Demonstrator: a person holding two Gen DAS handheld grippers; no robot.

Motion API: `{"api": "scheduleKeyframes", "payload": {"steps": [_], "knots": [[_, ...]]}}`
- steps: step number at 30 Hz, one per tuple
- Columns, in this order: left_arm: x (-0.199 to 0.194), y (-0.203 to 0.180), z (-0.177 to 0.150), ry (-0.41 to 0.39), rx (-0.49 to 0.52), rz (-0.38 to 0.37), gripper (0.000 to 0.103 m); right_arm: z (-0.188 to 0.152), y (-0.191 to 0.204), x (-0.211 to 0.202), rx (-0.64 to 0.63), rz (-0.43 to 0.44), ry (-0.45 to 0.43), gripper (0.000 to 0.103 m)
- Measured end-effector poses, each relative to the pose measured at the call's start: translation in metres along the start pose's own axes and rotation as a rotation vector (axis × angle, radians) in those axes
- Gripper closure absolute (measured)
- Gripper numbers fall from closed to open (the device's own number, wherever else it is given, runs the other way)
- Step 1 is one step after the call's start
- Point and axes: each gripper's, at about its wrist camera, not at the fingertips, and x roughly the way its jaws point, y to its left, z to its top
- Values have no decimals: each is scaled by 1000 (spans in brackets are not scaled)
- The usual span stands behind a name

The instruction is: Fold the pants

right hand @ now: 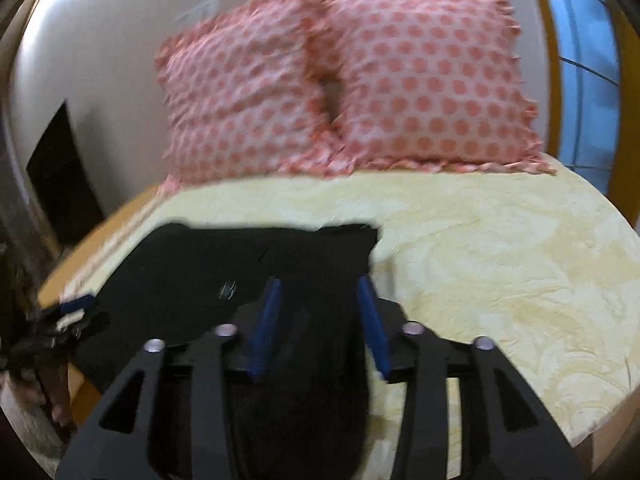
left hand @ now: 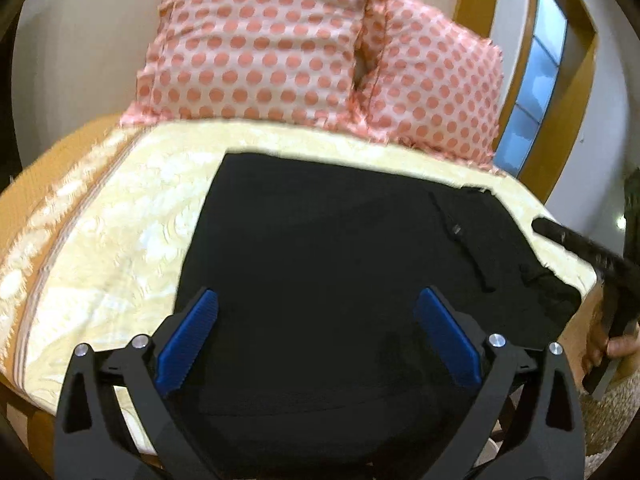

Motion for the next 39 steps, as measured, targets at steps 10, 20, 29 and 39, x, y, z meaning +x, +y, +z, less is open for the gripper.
{"api": "scheduleKeyframes", "payload": {"steps": [10, 20, 29, 39], "knots": [[0, -5, -16, -29, 103, 21, 2, 24, -81, 51, 382, 175, 148, 55], [-3, -1, -18, -51, 92, -13, 2, 30, -82, 79, 372, 251, 210, 42], [-4, 1, -17, -48, 84, -20, 2, 34, -48, 65, 154, 234, 118, 78], [-13, 75, 52, -24, -206, -166, 4, 36, -28, 49, 31, 218, 50, 82]]}}
